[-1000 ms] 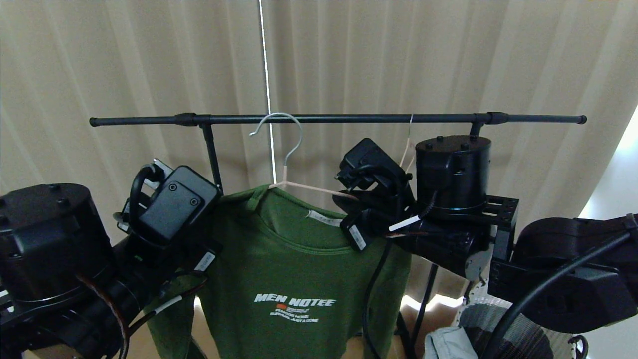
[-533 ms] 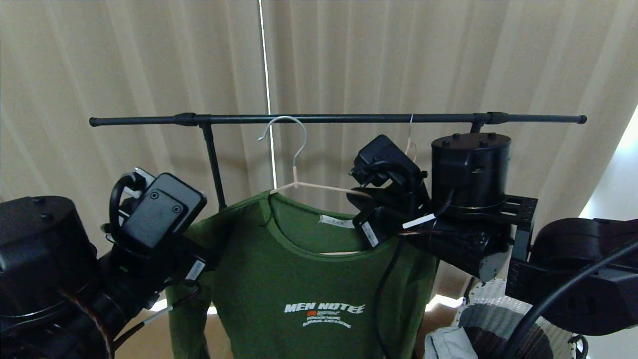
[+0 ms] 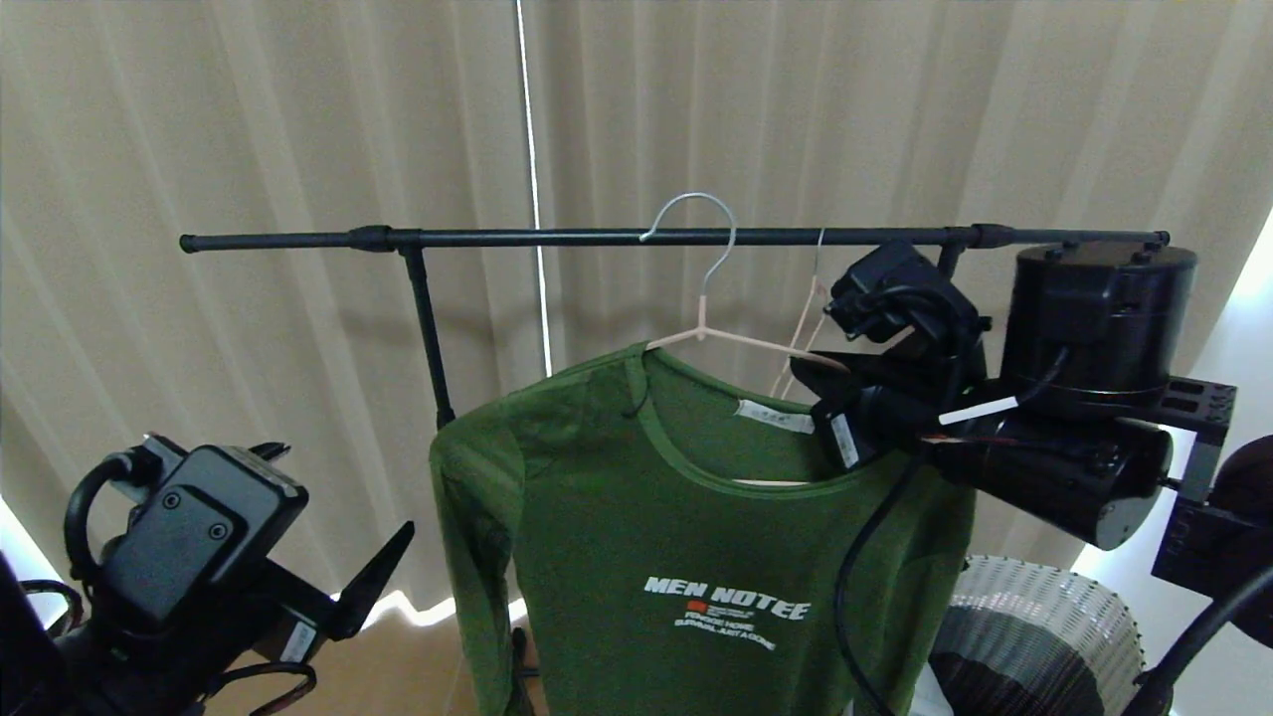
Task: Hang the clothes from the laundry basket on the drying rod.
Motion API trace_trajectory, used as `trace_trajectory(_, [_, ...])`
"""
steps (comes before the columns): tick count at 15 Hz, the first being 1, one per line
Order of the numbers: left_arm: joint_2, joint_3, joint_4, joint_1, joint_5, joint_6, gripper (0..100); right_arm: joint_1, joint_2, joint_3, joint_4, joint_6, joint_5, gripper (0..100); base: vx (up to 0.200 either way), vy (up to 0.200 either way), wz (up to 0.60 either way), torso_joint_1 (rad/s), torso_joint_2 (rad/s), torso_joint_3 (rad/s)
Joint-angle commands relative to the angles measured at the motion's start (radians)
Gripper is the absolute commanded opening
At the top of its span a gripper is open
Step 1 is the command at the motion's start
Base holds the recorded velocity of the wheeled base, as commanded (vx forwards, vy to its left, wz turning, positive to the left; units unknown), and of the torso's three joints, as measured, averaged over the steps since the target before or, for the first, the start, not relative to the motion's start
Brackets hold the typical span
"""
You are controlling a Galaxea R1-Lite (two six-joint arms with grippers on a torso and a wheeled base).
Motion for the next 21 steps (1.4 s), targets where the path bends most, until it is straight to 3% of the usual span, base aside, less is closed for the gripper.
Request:
trace_trajectory(1, [-0.011, 0.041, -0.001, 0.049, -0.029, -0.001, 100, -0.015, -0.068, 0.026, -0.001, -0.001, 0.004, 0, 0.0, 0.0, 0.0, 0.0, 0.0, 0.0])
trace_trajectory(3, [-0.007, 0.043, -0.001, 0.06, -0.086, -0.006, 100, -0.015, -0.091, 0.036, -0.001, 0.001, 0.009, 0, 0.0, 0.0, 0.0, 0.0, 0.0, 0.0])
trace_trajectory(9, [0.081, 0.015, -0.007, 0.055, -0.11, -0.012, 100, 0.019, -0.143, 0.056, 0.0, 0.001, 0.01, 0, 0.0, 0.0, 0.0, 0.0, 0.0, 0.0])
trace_trajectory(12, [0.074, -0.011, -0.007, 0.031, -0.196, -0.079, 100, 0.041, -0.152, 0.061, -0.001, 0.001, 0.012, 0, 0.0, 0.0, 0.0, 0.0, 0.0, 0.0])
trace_trajectory(18, [0.13, -0.046, -0.007, 0.038, -0.202, -0.167, 100, 0.051, -0.164, 0.063, -0.001, 0.001, 0.013, 0, 0.0, 0.0, 0.0, 0.0, 0.0, 0.0])
trace_trajectory(19, [0.137, -0.045, -0.007, 0.04, -0.202, -0.168, 0, 0.053, -0.169, 0.063, -0.001, 0.001, 0.013, 0, 0.0, 0.0, 0.0, 0.0, 0.0, 0.0])
trace_trajectory(21, [0.139, -0.043, -0.007, 0.061, -0.202, -0.159, 0, 0.053, -0.171, 0.063, 0.0, 0.001, 0.012, 0, 0.0, 0.0, 0.0, 0.0, 0.0, 0.0])
